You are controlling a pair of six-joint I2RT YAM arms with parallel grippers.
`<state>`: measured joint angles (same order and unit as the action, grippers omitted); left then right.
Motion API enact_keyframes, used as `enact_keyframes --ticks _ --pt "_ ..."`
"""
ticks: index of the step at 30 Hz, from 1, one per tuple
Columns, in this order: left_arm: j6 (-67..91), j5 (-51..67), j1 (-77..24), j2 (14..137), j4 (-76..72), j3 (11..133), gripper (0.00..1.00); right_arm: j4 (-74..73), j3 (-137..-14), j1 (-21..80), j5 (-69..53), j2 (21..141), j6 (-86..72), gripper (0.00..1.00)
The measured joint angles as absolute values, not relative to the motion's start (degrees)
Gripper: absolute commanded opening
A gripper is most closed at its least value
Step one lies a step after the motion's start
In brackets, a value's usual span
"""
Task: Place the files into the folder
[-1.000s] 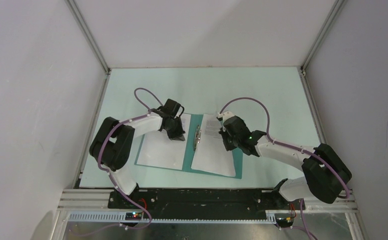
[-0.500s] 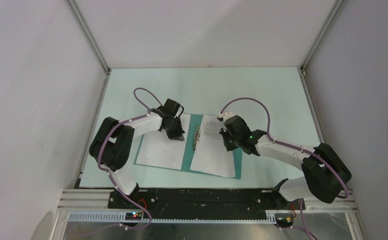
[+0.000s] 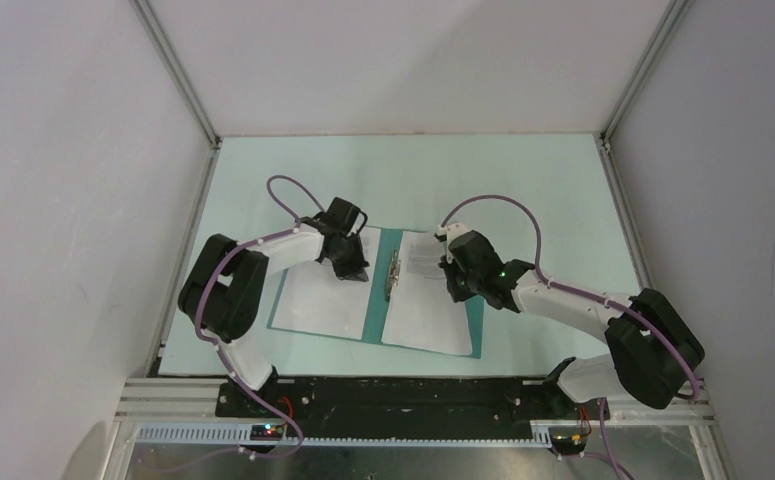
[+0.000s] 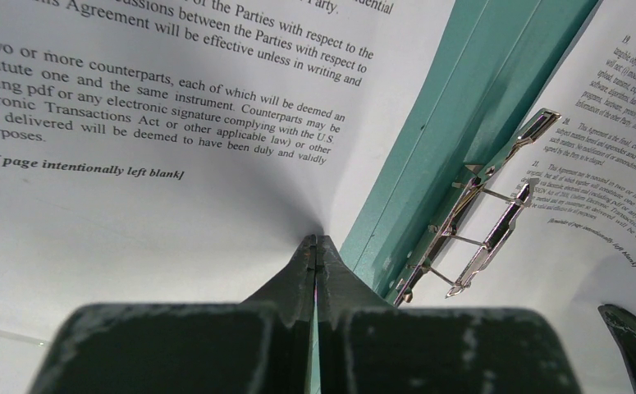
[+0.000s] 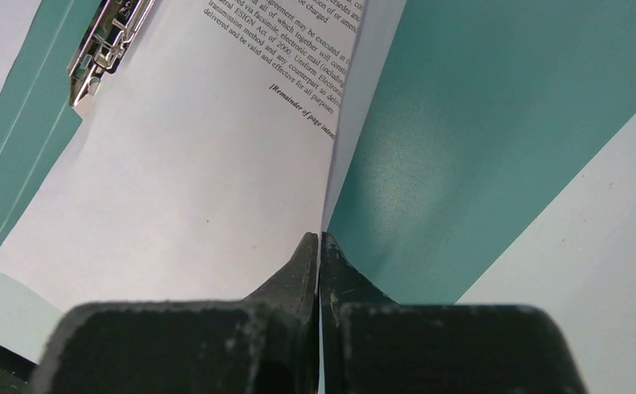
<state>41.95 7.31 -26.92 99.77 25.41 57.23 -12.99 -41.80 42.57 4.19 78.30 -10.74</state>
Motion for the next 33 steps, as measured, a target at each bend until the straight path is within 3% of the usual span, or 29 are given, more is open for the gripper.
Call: enact_keyframes --ticks 22,29,33 --pt "41.9 7.3 -26.9 99.7 25.4 57.2 0.0 -11.7 -41.8 43.5 4.1 79.5 -16.1 0.01" --pt "41.9 7.3 -26.9 99.7 25.4 57.2 0.0 -12.2 -41.8 43.1 4.2 79.5 -17.9 0.46" --pt "41.9 7.3 -26.9 99.7 25.4 57.2 0.0 -12.8 -41.8 43.1 4.4 79.4 -18.5 0.58"
